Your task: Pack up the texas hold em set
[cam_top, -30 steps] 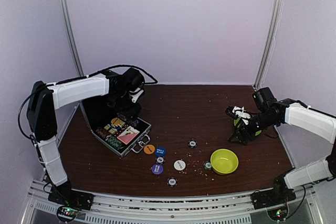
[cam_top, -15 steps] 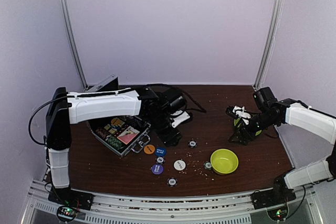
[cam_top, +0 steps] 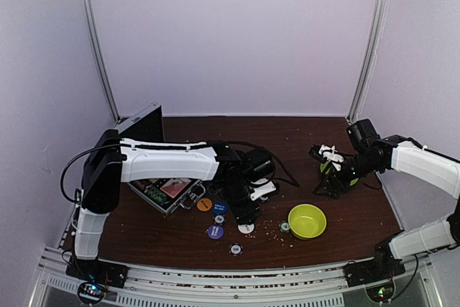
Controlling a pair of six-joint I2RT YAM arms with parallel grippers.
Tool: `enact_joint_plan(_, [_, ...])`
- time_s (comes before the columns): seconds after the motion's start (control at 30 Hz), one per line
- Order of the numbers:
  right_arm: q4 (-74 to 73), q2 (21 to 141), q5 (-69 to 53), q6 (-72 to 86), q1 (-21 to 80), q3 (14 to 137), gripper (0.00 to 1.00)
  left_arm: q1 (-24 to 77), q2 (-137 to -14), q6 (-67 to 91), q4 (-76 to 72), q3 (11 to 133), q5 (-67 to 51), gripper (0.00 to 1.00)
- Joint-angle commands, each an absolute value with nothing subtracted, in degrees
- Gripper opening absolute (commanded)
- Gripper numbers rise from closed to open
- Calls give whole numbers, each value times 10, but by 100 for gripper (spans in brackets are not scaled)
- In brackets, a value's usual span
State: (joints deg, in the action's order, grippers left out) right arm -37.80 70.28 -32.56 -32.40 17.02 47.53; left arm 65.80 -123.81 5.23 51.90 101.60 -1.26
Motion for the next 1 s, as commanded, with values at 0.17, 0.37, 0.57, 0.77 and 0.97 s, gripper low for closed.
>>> enact_joint_plan(0.17, [-382,692,-324,-331,173,489,84,673,-1266,52,512,1037,5,66])
enact_joint_plan(0.37, [-382,690,-323,-331,173,488,83,673,-1288,53,512,1045,0,67])
enact_joint_plan(0.57, [-383,690,-322,-332,173,488,83,673,-1303,56,512,1045,3,66])
enact_joint_plan(0.77, [-385,691,-323,-332,173,488,84,673,-1311,60,512,1044,7,65])
enact_joint_plan(0.97, [-386,691,-324,-333,173,488,83,673,-1321,61,521,1049,-4,62])
